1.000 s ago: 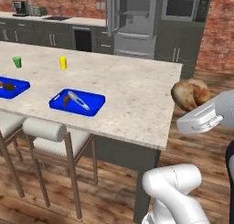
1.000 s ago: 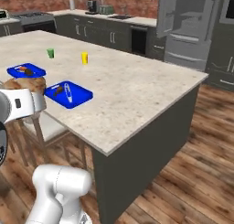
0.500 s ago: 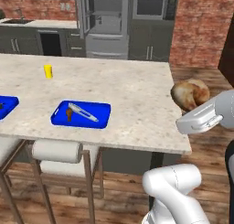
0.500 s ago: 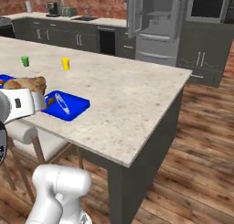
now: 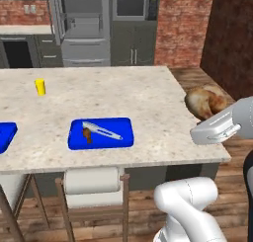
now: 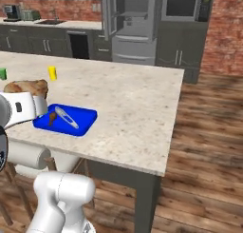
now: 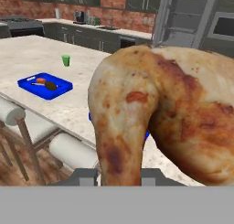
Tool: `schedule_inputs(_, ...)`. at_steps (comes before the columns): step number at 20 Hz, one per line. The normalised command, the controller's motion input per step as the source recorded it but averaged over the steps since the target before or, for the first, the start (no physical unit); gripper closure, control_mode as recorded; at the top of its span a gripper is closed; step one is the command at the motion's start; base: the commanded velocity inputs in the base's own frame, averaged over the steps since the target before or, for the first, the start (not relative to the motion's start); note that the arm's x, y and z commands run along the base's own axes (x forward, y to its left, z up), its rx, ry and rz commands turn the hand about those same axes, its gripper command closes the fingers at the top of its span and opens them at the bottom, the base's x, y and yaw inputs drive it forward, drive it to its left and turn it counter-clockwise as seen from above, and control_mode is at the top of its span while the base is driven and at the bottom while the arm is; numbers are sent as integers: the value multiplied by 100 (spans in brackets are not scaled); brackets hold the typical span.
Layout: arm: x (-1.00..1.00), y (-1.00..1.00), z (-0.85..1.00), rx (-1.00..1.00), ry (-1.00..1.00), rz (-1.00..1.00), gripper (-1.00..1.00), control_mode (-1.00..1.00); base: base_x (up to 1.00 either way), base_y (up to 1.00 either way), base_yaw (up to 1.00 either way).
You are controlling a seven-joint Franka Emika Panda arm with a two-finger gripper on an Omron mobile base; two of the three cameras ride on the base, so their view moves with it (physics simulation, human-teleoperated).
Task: Gather the avocado and squash from the fridge and place them on a tray on the dining counter. Then gather the chicken drumsticks from the fridge and place them on the other tray.
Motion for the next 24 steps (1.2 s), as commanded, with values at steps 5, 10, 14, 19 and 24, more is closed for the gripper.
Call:
schedule_inputs(5,0,0,0,0,0,0,100,100,6,76,-39)
schedule_inputs(10,0,0,0,0,0,0,100,100,21,63,-34)
schedule_inputs(14,0,0,0,0,0,0,100,100,54,41,-21)
schedule_inputs(19,0,0,0,0,0,0,100,100,64,21,-12)
schedule_inputs(24,76,38,-23,-12,26,-8,100,-100,15,6,-2)
